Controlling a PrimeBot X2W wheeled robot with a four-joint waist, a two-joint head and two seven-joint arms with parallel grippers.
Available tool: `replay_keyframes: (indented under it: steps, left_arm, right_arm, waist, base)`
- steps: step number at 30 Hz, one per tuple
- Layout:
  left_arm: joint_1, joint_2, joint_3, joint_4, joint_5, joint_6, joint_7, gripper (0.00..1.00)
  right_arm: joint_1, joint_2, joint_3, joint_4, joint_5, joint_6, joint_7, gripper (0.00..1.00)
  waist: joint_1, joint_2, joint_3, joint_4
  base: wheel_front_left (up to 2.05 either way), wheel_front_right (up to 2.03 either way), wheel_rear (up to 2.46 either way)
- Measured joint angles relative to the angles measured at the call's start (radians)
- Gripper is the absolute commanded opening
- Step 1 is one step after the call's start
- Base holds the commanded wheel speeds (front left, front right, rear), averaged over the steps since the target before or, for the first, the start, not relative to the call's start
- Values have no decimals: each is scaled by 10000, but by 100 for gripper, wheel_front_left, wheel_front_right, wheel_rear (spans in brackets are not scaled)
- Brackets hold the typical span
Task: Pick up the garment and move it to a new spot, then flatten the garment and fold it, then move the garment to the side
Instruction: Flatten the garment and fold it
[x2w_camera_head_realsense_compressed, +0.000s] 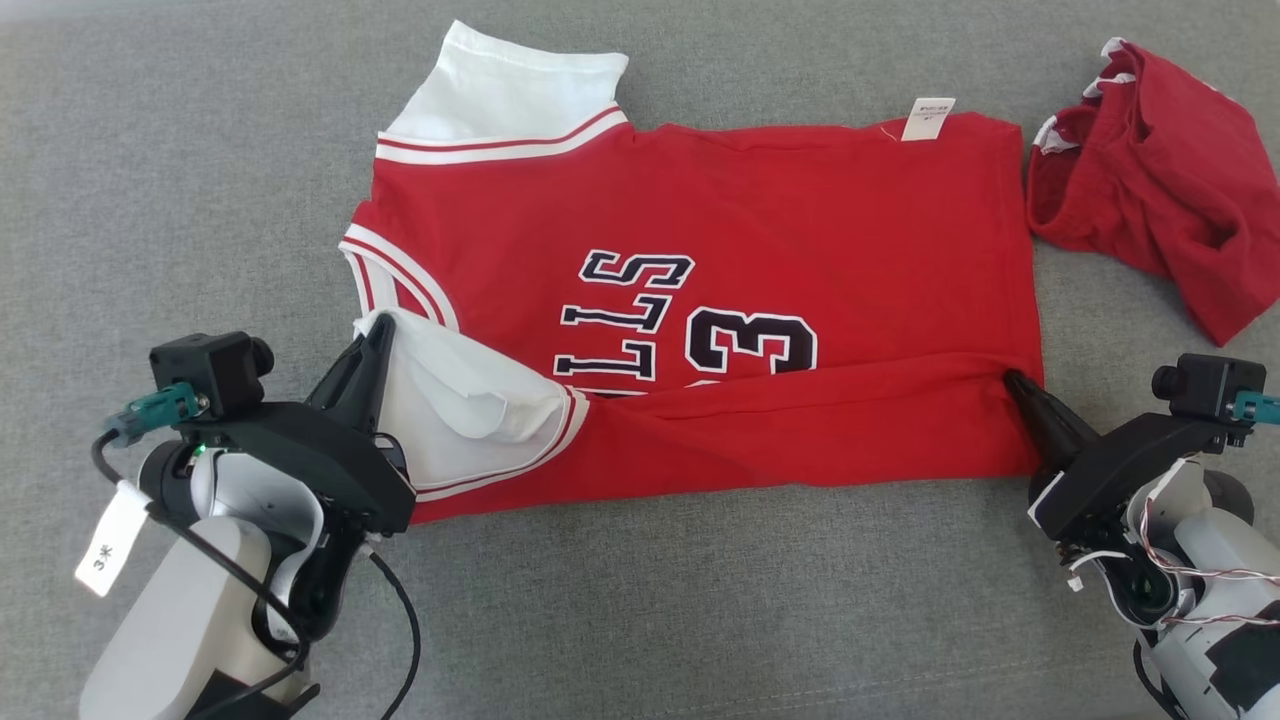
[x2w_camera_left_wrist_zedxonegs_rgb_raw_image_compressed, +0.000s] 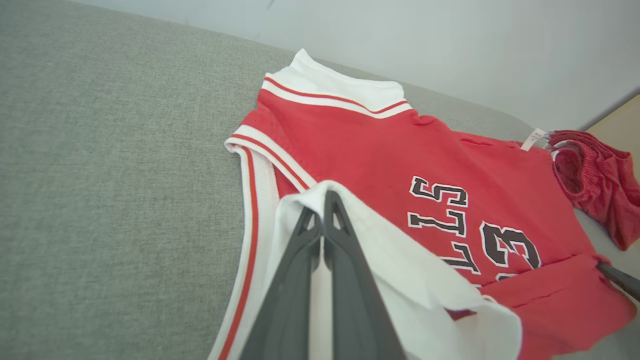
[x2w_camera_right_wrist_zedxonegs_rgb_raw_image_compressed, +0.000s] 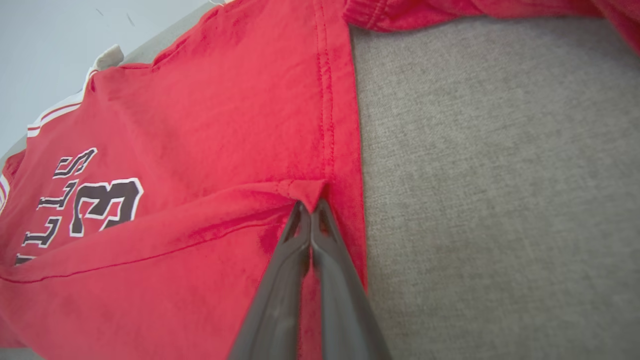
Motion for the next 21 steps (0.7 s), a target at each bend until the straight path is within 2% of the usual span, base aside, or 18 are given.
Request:
replay_keyframes:
  steps: [1, 2, 3, 4, 5, 15, 21]
  left_arm:
    - [-35, 2, -17, 127, 54, -61, -44, 0]
    - [-79, -4, -35, 257, 81, -61, -102, 15]
    - [-131, -6, -46, 351, 111, -63, -134, 43]
    - [-179, -8, -48, 445, 119, -71, -186, 89]
    - [-210, -8, -52, 539, 174, -71, -253, 100]
    - [-637, 81, -337, 1193, 1112, -157, -1026, 100]
    - [-625, 382, -516, 1062, 1881, -148, -1883, 100]
  right_arm:
    - [-17, 31, 4, 63, -2, 2, -21, 12]
    - [-47, 56, 10, 125, -8, 8, -90, 39]
    - [-102, 73, 12, 199, -12, 13, -128, 66]
    - [-162, 79, 8, 272, -27, 15, -184, 100]
    - [-205, 75, 6, 332, -29, 15, -257, 100]
    - [-576, -31, 117, 662, -564, 90, -995, 100]
    - [-539, -326, 58, 587, -830, 102, -1743, 100]
  waist:
    - [0, 0, -1, -10]
    - [0, 1, -3, -21]
    - [0, 0, -7, -31]
    - [0, 0, -12, -40]
    - [0, 0, -20, -50]
    - [-1, 0, -157, -107]
    - [-1, 0, -300, -105]
  base:
    - [0, 0, 0]
    - [0, 0, 0]
    - [0, 0, 0]
    - [0, 0, 0]
    - [0, 0, 0]
    - [0, 0, 0]
    - [0, 0, 0]
